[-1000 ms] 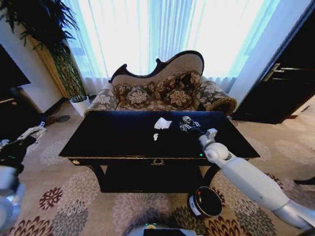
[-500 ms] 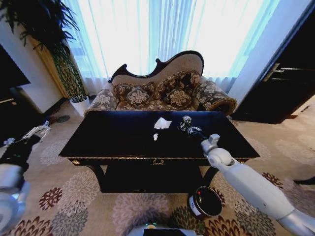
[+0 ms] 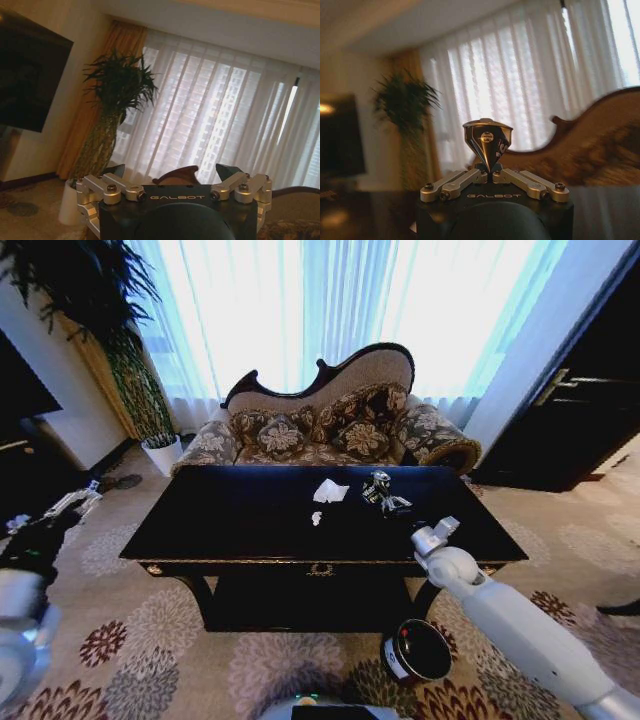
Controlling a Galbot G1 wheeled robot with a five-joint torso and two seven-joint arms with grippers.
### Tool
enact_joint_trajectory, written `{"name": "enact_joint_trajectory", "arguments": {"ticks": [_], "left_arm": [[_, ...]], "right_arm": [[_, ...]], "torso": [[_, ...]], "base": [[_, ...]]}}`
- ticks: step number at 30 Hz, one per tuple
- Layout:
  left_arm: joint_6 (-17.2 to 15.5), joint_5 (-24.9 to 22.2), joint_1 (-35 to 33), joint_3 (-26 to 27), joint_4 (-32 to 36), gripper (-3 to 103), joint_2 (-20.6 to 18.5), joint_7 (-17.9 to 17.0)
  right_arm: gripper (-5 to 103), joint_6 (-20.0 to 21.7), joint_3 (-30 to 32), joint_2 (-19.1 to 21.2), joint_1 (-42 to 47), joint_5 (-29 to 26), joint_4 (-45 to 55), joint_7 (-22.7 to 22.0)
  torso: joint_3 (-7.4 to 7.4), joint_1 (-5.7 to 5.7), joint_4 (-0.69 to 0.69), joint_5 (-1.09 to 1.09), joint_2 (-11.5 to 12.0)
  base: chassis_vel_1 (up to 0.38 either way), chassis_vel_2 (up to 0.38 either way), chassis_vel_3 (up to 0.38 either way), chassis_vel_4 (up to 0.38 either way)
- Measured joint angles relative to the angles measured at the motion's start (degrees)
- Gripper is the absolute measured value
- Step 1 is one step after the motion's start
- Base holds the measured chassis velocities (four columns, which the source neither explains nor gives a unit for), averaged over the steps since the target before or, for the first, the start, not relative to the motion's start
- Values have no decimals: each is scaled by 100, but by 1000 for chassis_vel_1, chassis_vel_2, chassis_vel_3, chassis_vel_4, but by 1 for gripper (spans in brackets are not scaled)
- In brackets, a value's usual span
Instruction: Move to the front of the table and place the trash on the table into the trash bin.
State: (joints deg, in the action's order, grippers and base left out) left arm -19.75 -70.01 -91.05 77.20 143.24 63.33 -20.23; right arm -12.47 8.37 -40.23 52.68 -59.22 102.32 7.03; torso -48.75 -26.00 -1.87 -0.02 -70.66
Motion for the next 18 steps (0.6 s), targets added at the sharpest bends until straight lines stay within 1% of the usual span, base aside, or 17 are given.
{"name": "enact_joint_trajectory", "arguments": {"ticks": [1, 3, 6, 7, 8, 9, 10, 11, 12, 13, 15, 16, 18], "left_arm": [[0, 0, 0, 0, 0, 100, 0, 0], [0, -47, -17, 63, 0, 100, 51, -27], [-5, -69, 88, -67, -1, 100, 73, -45], [-5, -69, 88, -67, -1, 100, 73, -45], [-13, -64, 128, -176, -1, 100, 93, -43], [-15, -25, 163, -287, -1, 100, 107, -40], [-16, 54, 210, -413, -1, 100, 109, -35], [-16, 54, 210, -413, -1, 100, 109, -35], [-16, 99, 241, -484, -1, 100, 105, -35], [-16, 147, 296, -581, -1, 100, 87, -33], [-16, 186, 403, -708, -1, 100, 40, -34], [-16, 186, 403, -708, -1, 100, 40, -34], [-30, 246, 508, -827, -1, 100, -13, -51]], "right_arm": [[0, 0, 0, 0, 0, 0, 0, 0], [0, -136, 115, -17, 148, -145, 100, 284], [0, -234, 625, -52, 657, -201, 271, 419], [0, -234, 625, -52, 657, -201, 271, 419], [0, -254, 987, -98, 1009, -228, 381, 461], [0, -277, 1263, -152, 1311, -259, 460, 523], [0, -328, 1606, -249, 1766, -293, 554, 626], [0, -328, 1606, -249, 1766, -293, 554, 626], [0, -365, 1771, -297, 1991, -310, 597, 680], [0, -432, 2023, -374, 2334, -349, 676, 789], [0, -542, 2397, -508, 2816, -414, 783, 990], [0, -542, 2397, -508, 2816, -414, 783, 990], [0, -693, 2758, -654, 3200, -443, 864, 1238]], "torso": [[0, 0, 0, 0, 0], [0, 0, 6, 2, 0], [0, 0, 4, -1, 0], [0, 0, 4, -1, 0], [0, 0, 0, -1, 0], [0, 0, 1, -2, 0], [0, 0, 0, 3, 0], [0, 0, 0, 3, 0], [0, 0, 0, 5, 0], [0, 0, -1, 1, 0], [0, 0, -2, 1, 0], [0, 0, -2, 1, 0], [1, 0, 0, 0, 0]], "base": [[0, 0, 0, 0], [0, 0, 0, 0], [0, 0, 0, 0], [0, 0, 0, 0], [0, 0, 0, 0], [0, 0, 0, 0], [0, 0, 0, 0], [0, 0, 0, 0], [0, 0, 0, 0], [0, 0, 0, 0], [0, 0, 0, 0], [0, 0, 0, 0], [0, 0, 0, 0]]}}
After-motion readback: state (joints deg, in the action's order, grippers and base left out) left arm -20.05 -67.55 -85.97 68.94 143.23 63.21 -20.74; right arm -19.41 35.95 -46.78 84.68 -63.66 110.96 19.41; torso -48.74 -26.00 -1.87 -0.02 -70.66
